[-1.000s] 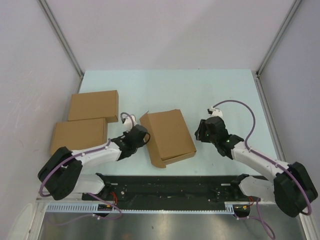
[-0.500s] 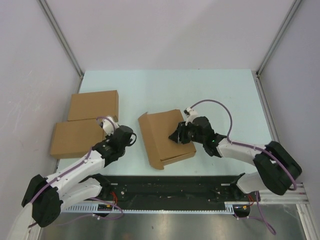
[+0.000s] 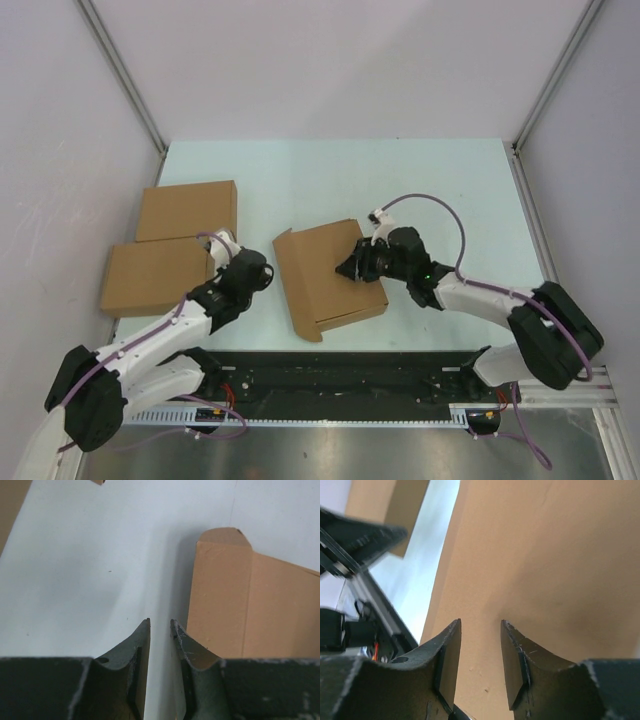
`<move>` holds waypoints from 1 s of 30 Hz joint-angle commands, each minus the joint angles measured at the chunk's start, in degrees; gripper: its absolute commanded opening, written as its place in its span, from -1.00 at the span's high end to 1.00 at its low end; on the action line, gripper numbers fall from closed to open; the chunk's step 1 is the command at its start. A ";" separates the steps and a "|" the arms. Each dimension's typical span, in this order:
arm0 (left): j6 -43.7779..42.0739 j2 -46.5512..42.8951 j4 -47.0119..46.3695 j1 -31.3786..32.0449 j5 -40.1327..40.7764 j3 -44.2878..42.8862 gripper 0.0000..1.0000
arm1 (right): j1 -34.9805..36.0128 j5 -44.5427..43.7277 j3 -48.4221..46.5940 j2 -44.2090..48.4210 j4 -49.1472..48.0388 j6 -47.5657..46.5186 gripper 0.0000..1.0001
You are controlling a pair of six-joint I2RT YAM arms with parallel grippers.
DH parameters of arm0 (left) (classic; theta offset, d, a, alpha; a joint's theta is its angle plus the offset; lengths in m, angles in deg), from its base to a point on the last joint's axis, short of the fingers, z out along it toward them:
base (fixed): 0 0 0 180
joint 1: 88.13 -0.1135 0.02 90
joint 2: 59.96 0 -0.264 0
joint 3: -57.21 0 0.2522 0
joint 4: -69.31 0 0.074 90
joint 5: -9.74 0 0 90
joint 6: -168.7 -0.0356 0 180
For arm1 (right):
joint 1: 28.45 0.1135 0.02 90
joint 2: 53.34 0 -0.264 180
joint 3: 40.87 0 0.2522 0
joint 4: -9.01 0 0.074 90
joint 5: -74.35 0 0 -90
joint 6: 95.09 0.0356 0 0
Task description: Fold the paper box
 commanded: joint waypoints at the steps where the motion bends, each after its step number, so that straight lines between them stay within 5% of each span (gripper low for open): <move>1: 1.26 1.71 -2.26 -0.52 -0.97 0.39 0.45 | -3.79 -7.05 -4.50 9.12 6.45 -4.16 0.17; 5: 2.75 1.71 -2.26 -0.61 -0.97 2.14 0.45 | -7.04 -11.83 -8.37 9.58 16.03 -8.73 0.30; 12: 8.20 0.74 -2.79 -0.61 -2.82 7.41 0.45 | -8.46 -11.30 -8.37 4.84 18.77 -10.58 0.43; 27: 12.95 6.45 -11.75 -0.61 -9.23 13.05 0.49 | -4.76 -13.67 -8.37 -4.32 20.88 -11.38 0.44; 30: 12.69 7.60 -12.20 -0.61 -9.24 12.61 0.49 | -5.20 -15.60 -8.37 -0.91 21.49 -10.59 0.27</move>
